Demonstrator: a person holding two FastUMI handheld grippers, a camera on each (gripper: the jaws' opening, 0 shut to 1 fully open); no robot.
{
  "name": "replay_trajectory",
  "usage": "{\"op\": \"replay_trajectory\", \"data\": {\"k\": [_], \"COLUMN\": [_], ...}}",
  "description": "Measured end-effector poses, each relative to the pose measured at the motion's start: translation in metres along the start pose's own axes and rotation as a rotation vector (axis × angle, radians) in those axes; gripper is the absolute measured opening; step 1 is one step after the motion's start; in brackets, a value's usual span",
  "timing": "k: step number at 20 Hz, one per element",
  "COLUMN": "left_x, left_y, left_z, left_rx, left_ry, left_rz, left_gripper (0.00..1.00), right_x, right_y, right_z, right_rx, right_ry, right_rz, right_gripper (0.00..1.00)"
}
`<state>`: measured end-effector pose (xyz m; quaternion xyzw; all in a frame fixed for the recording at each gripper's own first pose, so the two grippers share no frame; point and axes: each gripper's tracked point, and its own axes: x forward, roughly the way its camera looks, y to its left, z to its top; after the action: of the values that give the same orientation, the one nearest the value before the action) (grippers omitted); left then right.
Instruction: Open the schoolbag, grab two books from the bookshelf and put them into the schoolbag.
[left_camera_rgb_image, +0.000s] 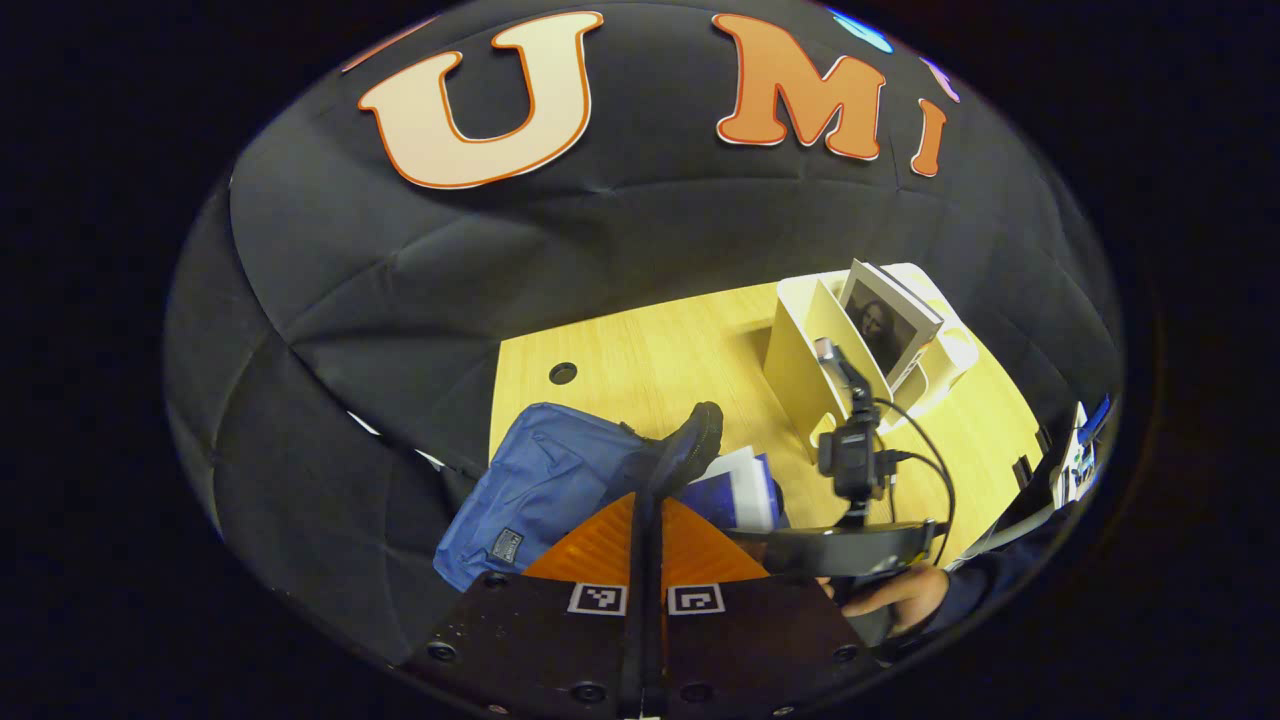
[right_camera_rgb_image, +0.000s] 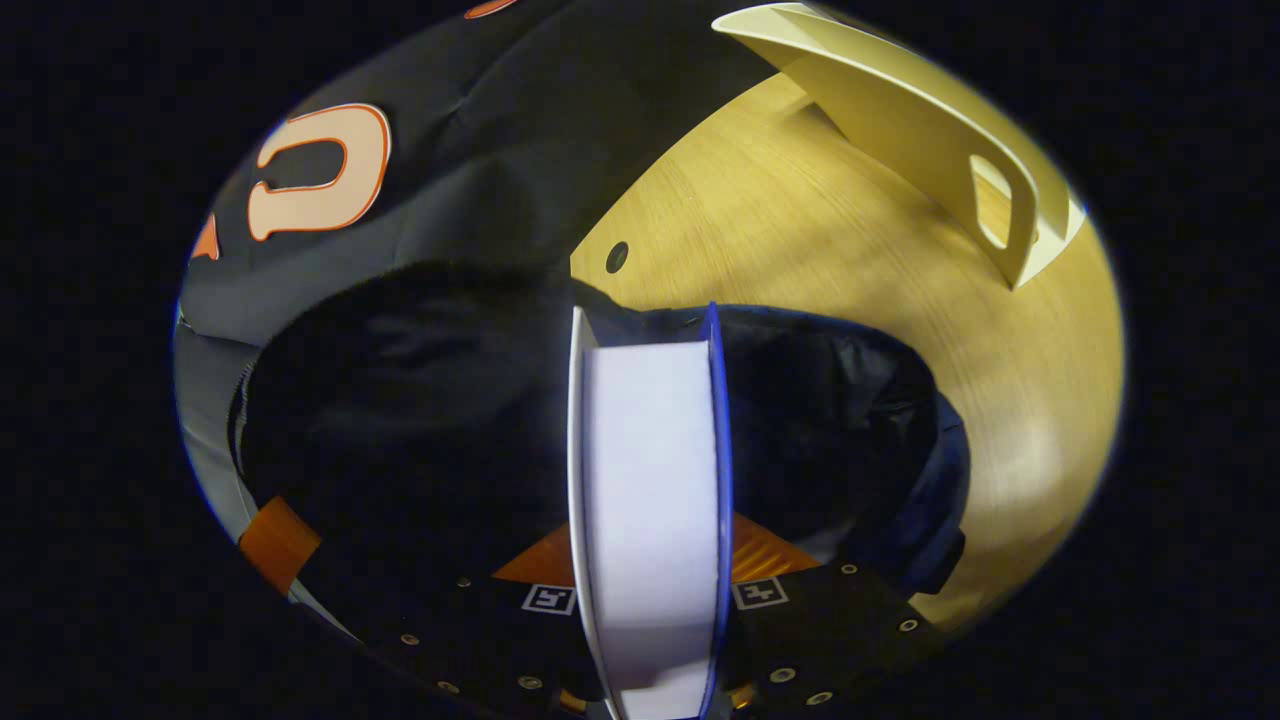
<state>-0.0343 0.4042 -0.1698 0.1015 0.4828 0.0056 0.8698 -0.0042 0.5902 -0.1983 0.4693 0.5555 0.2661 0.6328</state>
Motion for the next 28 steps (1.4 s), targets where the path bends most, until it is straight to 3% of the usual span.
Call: {"op": "replay_trajectory", "data": {"k": [12,13,14,15,16,17,18,19,21,28], "left_x": [-0.006,-0.006,-0.006,-0.008,-0.009,-0.009,-0.009,-0.009,-0.008,-0.003], "left_y": [-0.017,-0.018,-0.016,-0.011,-0.005,0.002,0.004,0.005,0.003,0.0], "left_z": [-0.004,-0.005,-0.003,-0.002,-0.001,-0.001,0.0,0.0,-0.001,-0.002], "left_rx": [0.021,0.015,0.013,0.001,-0.003,-0.014,-0.019,-0.027,-0.033,-0.039], "left_ry": [0.019,0.02,0.013,0.012,0.006,0.003,0.0,-0.003,-0.009,-0.02], "left_rz": [-0.014,-0.012,-0.008,0.005,0.02,0.035,0.04,0.043,0.041,0.051], "left_gripper": [0.0,0.01,0.05,0.01,0.01,0.0,0.01,0.01,0.01,0.01], "right_x": [0.059,0.06,0.06,0.059,0.056,0.053,0.047,0.04,0.027,-0.03], "right_y": [0.017,0.018,0.017,0.014,0.006,-0.001,-0.008,-0.01,-0.015,-0.02], "right_z": [-0.001,-0.002,-0.003,-0.005,-0.009,-0.014,-0.021,-0.026,-0.019,-0.015], "right_rx": [0.142,0.148,0.152,0.155,0.15,0.146,0.125,0.1,0.037,-0.094], "right_ry": [-0.049,-0.046,-0.034,-0.015,0.015,0.053,0.113,0.157,0.167,0.206], "right_rz": [0.077,0.076,0.061,0.027,-0.038,-0.095,-0.145,-0.161,-0.193,-0.222], "right_gripper": [0.41,0.31,0.41,0.33,0.45,0.43,0.51,0.79,0.93,0.97]}}
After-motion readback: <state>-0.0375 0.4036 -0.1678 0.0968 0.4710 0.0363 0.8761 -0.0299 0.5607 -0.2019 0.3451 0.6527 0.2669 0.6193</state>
